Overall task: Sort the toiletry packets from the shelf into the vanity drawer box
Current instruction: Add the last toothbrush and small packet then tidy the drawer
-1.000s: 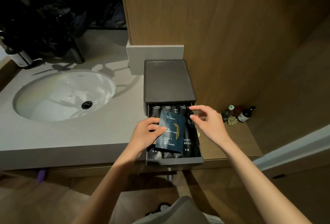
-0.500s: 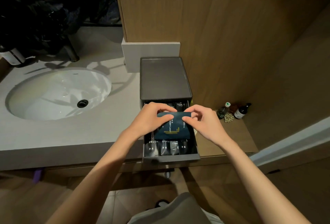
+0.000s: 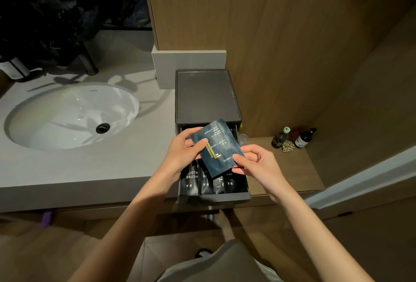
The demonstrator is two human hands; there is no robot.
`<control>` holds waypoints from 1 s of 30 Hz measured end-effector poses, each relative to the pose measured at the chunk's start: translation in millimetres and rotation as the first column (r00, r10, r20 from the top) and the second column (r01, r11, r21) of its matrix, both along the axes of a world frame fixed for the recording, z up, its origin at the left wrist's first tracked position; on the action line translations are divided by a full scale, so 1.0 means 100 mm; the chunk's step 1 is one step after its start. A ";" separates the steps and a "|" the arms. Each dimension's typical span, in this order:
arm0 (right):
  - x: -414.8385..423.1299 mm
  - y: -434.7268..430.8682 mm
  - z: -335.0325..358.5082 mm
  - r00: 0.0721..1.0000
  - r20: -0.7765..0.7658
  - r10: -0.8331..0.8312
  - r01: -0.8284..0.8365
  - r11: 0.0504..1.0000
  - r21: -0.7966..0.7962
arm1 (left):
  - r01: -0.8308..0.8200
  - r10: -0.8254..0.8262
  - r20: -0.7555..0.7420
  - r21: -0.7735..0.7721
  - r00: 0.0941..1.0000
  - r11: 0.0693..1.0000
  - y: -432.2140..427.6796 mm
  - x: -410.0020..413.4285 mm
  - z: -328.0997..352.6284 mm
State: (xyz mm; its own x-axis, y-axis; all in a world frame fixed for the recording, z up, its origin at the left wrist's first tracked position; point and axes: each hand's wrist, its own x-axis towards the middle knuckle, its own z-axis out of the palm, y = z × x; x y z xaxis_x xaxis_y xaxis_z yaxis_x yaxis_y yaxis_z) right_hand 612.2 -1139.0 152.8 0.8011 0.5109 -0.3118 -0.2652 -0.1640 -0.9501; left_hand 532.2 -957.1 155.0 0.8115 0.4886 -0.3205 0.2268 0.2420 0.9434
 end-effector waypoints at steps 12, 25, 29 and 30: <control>0.05 -0.18 -0.22 0.878 0.409 0.249 0.000 0.854 -0.521 | 0.370 -0.250 -0.282 0.547 0.926 0.751 -0.13 0.16 -0.20; 0.05 -0.18 -0.27 0.861 0.420 0.287 -0.030 0.853 -0.521 | 0.362 -0.132 -0.340 0.816 0.931 0.451 -0.24 0.15 -0.40; -0.01 -0.24 -0.15 0.731 0.563 0.385 -0.057 0.857 -0.512 | 0.283 -0.179 -0.229 0.873 0.957 0.396 -0.19 -0.02 -0.29; -0.03 -0.27 -0.11 0.703 0.579 0.413 -0.092 0.860 -0.503 | 0.279 -0.206 -0.210 0.870 0.956 0.408 -0.17 -0.09 -0.25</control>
State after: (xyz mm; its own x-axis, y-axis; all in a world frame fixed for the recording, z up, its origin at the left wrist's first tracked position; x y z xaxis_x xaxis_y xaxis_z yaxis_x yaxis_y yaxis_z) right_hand 609.4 -1165.8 141.5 0.7362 0.6768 0.0065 0.4987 -0.5359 -0.6813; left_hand 523.2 -974.4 130.3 0.9419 0.3170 0.1116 0.1957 -0.7873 0.5847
